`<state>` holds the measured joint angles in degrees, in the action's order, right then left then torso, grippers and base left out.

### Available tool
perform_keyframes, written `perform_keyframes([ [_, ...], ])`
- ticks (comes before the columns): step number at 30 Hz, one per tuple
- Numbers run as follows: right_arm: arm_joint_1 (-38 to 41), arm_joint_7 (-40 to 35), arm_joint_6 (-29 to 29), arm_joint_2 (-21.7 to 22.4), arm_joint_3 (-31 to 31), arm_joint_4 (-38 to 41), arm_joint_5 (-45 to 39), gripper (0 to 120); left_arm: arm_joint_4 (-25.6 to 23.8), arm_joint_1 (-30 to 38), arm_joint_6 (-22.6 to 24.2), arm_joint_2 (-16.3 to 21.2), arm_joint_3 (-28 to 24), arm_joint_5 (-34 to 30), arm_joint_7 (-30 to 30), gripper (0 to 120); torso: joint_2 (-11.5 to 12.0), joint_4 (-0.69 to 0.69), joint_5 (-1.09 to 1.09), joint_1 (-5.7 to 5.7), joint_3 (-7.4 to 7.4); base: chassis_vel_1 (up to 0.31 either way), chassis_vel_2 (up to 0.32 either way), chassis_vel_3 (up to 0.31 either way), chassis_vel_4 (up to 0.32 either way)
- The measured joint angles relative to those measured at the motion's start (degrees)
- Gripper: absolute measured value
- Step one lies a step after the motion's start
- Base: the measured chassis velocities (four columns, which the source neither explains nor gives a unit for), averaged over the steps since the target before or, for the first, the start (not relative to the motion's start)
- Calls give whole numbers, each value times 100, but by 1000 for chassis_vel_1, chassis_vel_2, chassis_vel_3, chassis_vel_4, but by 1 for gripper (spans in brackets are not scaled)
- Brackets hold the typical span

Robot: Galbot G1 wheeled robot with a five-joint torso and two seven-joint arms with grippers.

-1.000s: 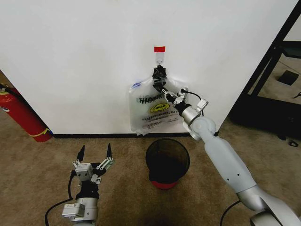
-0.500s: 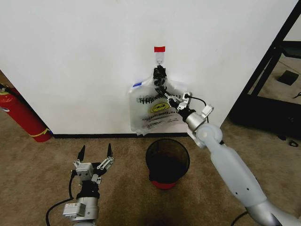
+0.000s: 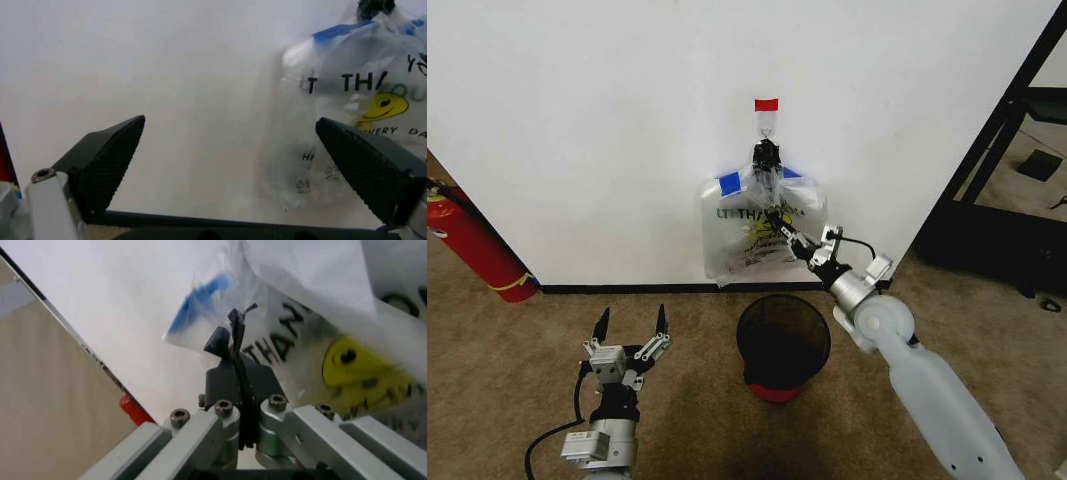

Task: Pick up the garbage bag from the wall and place it over the trash bin.

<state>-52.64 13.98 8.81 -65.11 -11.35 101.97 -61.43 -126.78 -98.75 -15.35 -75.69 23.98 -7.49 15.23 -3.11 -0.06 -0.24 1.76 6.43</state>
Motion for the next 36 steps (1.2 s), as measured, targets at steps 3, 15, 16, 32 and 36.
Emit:
perform_keyframes([
  [3, -201, 37, 2, 16, -58, 148, 101, 0, -6, 9, 0, 7, -13, 0, 1, 100, 0, 0, 0, 0, 0, 0, 0, 0, 0],
  [15, -1018, 240, -39, 122, -393, 742, 587, 0, 1, 27, -10, 38, -60, -2, 1, 100, 0, 0, 0, 0, 0, 0, 0, 0, 0],
  [16, -1116, 277, -59, 125, -424, 781, 662, 0, 4, 29, -10, 44, -63, -3, 1, 100, 0, 0, 0, 0, 0, 0, 0, 0, 0],
  [32, -2331, 734, -409, 116, -814, 1193, 1574, 0, 60, 106, -10, 114, -131, -39, -2, 100, 0, 0, 0, 0, 0, 0, 0, 0, 0],
  [36, -2565, 828, -511, 126, -880, 1284, 1772, 0, 66, 112, -10, 118, -133, -45, -2, 100, 0, 0, 0, 0, 0, 0, 0, 0, 0],
])
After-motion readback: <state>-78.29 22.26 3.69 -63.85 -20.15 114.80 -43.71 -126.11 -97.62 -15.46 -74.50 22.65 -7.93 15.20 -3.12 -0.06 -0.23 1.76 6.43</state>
